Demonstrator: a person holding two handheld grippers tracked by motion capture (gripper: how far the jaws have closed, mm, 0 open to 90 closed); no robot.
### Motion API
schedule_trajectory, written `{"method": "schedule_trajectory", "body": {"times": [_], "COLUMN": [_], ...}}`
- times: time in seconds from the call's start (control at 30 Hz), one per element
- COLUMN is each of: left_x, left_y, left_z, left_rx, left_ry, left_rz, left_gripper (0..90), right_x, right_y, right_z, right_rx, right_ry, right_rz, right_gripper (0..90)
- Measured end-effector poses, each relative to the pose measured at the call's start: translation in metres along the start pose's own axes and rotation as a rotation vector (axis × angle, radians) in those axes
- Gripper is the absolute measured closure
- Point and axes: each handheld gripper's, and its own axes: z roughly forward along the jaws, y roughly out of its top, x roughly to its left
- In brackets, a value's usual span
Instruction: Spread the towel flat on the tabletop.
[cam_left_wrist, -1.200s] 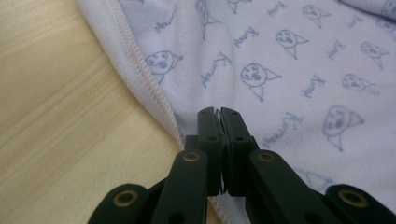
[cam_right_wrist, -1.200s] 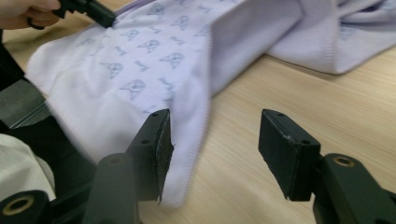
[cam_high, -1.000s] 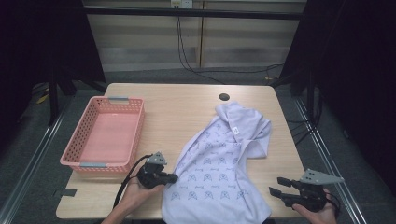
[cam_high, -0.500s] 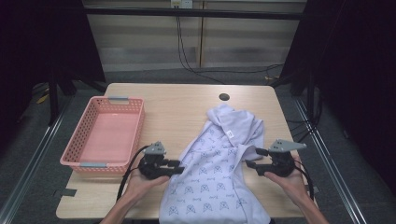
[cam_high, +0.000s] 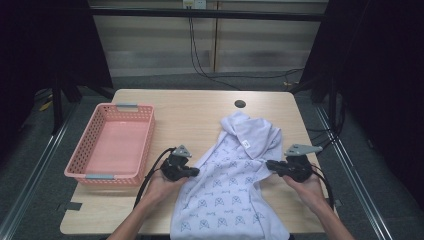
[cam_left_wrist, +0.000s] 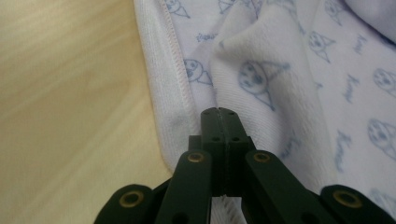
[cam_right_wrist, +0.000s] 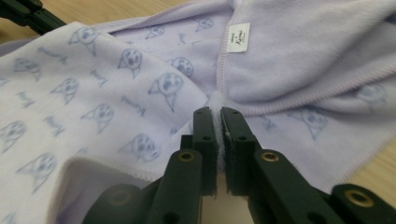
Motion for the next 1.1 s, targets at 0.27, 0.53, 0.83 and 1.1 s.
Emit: {"method": "schedule_trajectory", "body": {"times": [0.27, 0.53, 0.83, 1.1], "left_x": [-0.031, -0.041, -0.01, -0.004], "left_y": [-0.046, -0.052, 0.0, 0.003], "left_z": [-0.04, -0.062, -0.01, 0.011], "left_rx": [0.042, -0.079, -0.086, -0.054], "left_ry": [-0.095, -0.129, -0.082, -0.026], "left_rz": [-0.039, -0.068, -0.017, -0.009], "left_gripper": [90.0, 76.2, 75.3, 80.9], "right_x": [0.012, 0.026, 0.014, 0.009], "right_y": [-0.049, -0.062, -0.024, -0.017], "right_z": [-0.041, -0.053, -0.006, 0.043], "right_rx": [0.036, 0.052, 0.023, 0.108], "right_ry": [0.034, 0.052, 0.056, 0.022], "right_rz": [0.003, -0.017, -0.052, -0.107], "right_gripper": [85.7, 57.5, 51.2, 56.5]}}
